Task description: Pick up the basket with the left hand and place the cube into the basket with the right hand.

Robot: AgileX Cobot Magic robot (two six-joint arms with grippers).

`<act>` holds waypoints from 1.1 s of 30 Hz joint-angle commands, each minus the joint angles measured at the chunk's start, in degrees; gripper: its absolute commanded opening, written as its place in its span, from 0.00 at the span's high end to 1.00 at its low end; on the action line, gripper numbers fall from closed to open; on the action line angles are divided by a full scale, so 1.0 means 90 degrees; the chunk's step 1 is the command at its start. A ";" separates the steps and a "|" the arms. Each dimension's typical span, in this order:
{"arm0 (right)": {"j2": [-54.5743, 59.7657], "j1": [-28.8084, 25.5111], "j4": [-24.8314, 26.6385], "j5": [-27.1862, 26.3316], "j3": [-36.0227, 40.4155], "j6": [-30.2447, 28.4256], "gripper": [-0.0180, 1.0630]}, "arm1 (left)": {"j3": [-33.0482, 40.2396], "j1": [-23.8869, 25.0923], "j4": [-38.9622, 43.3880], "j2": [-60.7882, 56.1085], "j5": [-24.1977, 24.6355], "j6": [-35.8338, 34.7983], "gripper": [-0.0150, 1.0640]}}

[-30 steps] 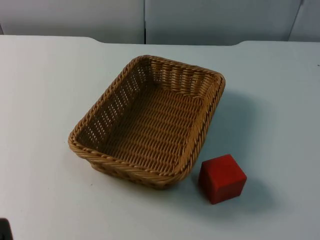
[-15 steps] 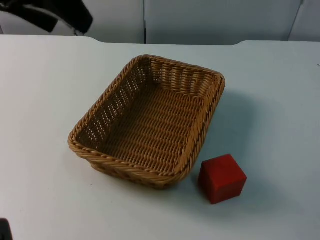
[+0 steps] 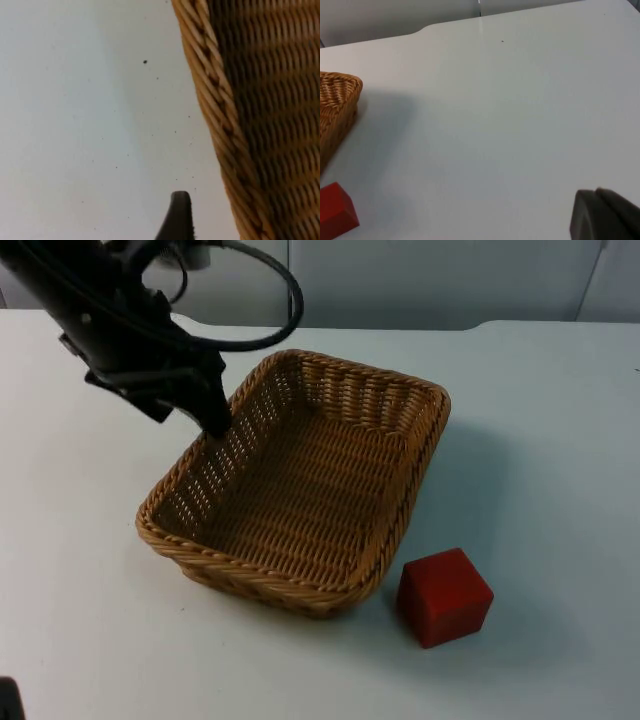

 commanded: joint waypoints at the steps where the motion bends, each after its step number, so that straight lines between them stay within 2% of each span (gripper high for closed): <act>1: -0.0021 -0.0045 0.0027 -0.0021 0.0038 -0.0049 0.99 | -0.0060 -0.0043 -0.0145 0.0150 -0.0044 0.0024 0.34; 7: -0.0021 -0.0045 0.0027 -0.0021 0.0038 -0.0049 0.99 | -0.0060 -0.0043 -0.0512 0.0553 0.0058 0.0150 0.34; 8: -0.0021 -0.0045 0.0027 -0.0021 0.0038 -0.0049 0.99 | -0.0060 -0.0043 -0.0619 0.0639 0.0082 0.0196 0.36; 9: -0.0021 -0.0045 0.0027 -0.0021 0.0038 -0.0049 0.99 | -0.0060 -0.0043 -0.0693 0.0676 0.0088 0.0224 0.42; 11: -0.0021 -0.0045 0.0027 -0.0021 0.0038 -0.0049 0.99 | -0.0060 -0.0043 -0.0733 0.0740 0.0017 0.0209 0.71; 12: -0.0021 -0.0045 0.0027 -0.0021 0.0038 -0.0049 0.99 | -0.0060 -0.0043 -0.0733 0.0740 0.0017 0.0209 0.71; 13: -0.0021 -0.0045 0.0027 -0.0021 0.0038 -0.0049 0.99 | -0.0060 -0.0043 -0.0733 0.0740 -0.0065 0.0173 0.92; 14: -0.0021 -0.0045 0.0027 -0.0021 0.0038 -0.0049 0.99 | -0.0075 -0.0027 -0.0733 0.0722 -0.0150 0.0173 0.99; 17: -0.0021 -0.0045 0.0027 -0.0021 0.0038 -0.0049 0.99 | -0.0194 0.0078 -0.0733 0.0581 -0.0201 0.0088 0.99; 23: -0.0021 -0.0045 0.0027 -0.0021 0.0038 -0.0049 0.99 | -0.0578 0.0592 -0.0717 -0.0030 0.0248 -0.0530 0.99; 29: -0.0021 -0.0045 0.0026 -0.0031 0.0038 -0.0049 0.99 | -0.0578 0.0912 -0.0717 -0.0370 0.1084 -0.0884 0.99; 33: -0.0021 -0.0045 0.0026 -0.0031 0.0038 -0.0049 0.99 | -0.0567 0.0894 -0.0740 -0.0370 0.1387 -0.0886 0.99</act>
